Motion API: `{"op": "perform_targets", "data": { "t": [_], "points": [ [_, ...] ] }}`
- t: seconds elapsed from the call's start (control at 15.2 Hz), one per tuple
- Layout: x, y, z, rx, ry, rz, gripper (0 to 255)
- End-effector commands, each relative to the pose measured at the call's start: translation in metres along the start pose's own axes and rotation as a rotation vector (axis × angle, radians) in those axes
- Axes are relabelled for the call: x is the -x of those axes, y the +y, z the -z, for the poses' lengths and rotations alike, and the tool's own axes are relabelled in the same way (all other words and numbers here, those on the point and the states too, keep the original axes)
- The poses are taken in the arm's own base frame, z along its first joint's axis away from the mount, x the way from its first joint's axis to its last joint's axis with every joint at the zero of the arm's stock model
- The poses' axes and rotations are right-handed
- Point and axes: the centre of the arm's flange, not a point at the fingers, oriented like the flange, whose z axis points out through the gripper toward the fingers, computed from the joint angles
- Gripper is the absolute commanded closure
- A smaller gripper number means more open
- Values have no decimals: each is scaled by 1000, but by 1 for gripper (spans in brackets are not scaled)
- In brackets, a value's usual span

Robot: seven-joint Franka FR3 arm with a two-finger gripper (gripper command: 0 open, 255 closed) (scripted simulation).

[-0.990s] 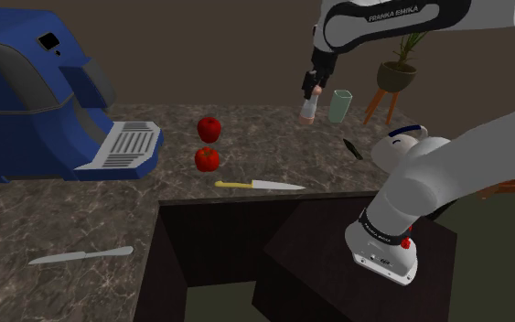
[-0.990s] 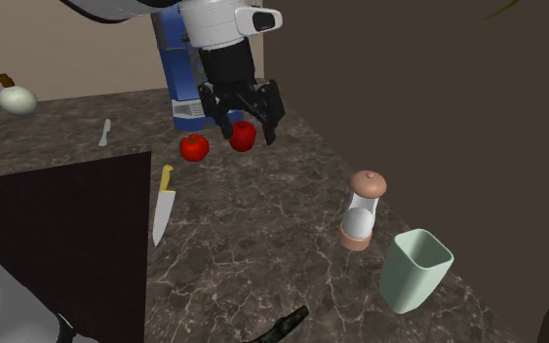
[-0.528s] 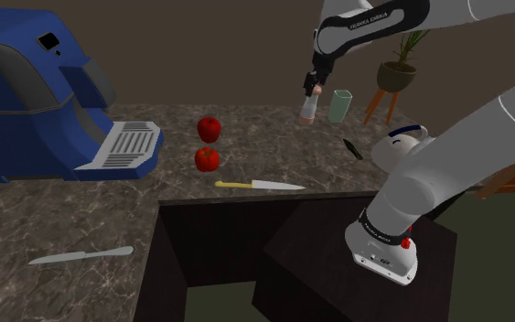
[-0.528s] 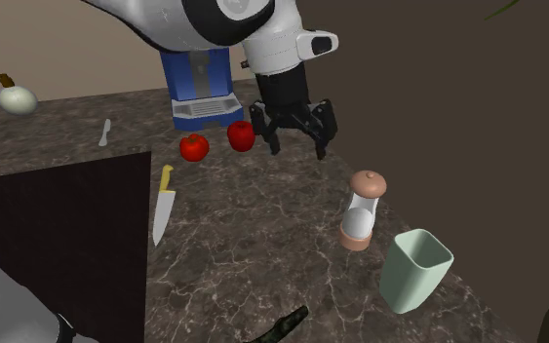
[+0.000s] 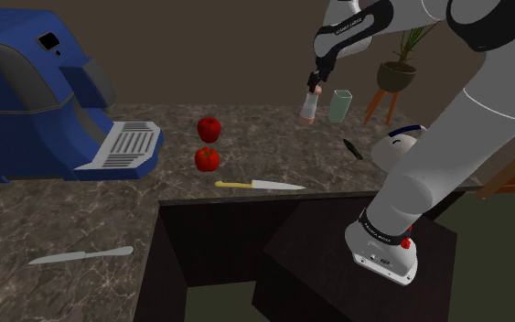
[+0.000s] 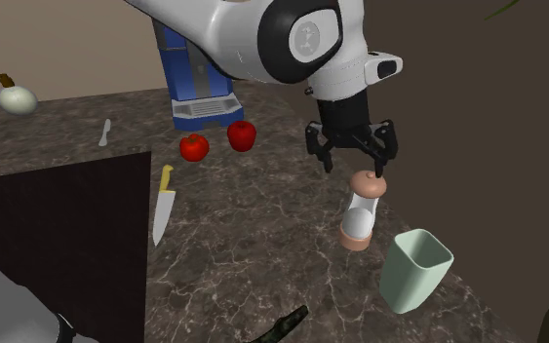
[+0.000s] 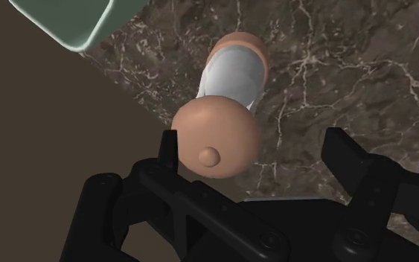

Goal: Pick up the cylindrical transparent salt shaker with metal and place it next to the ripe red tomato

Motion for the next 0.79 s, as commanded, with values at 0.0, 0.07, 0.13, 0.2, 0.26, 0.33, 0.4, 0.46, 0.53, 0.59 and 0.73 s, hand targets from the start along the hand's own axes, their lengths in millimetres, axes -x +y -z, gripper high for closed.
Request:
{"op": "perform_targets", "data": {
  "t": [0.0, 0.07, 0.13, 0.2, 0.26, 0.33, 0.4, 0.46, 0.53, 0.59, 0.73],
  "points": [
    [-9, 15, -10, 12, 7, 2, 0],
    [-9, 15, -16, 12, 7, 2, 0],
    [-9, 15, -21, 12, 7, 2, 0],
    [-9, 15, -26, 12, 7, 2, 0],
    [-9, 15, -32, 12, 7, 2, 0],
    [-9, 15, -37, 12, 7, 2, 0],
    [-9, 15, -42, 12, 7, 2, 0],
    [-9, 15, -47, 12, 7, 2, 0],
    [-9, 15, -50, 12, 7, 2, 0],
    [-9, 15, -50, 12, 7, 2, 0],
    [-9, 15, -50, 12, 7, 2, 0]
  ]
}}
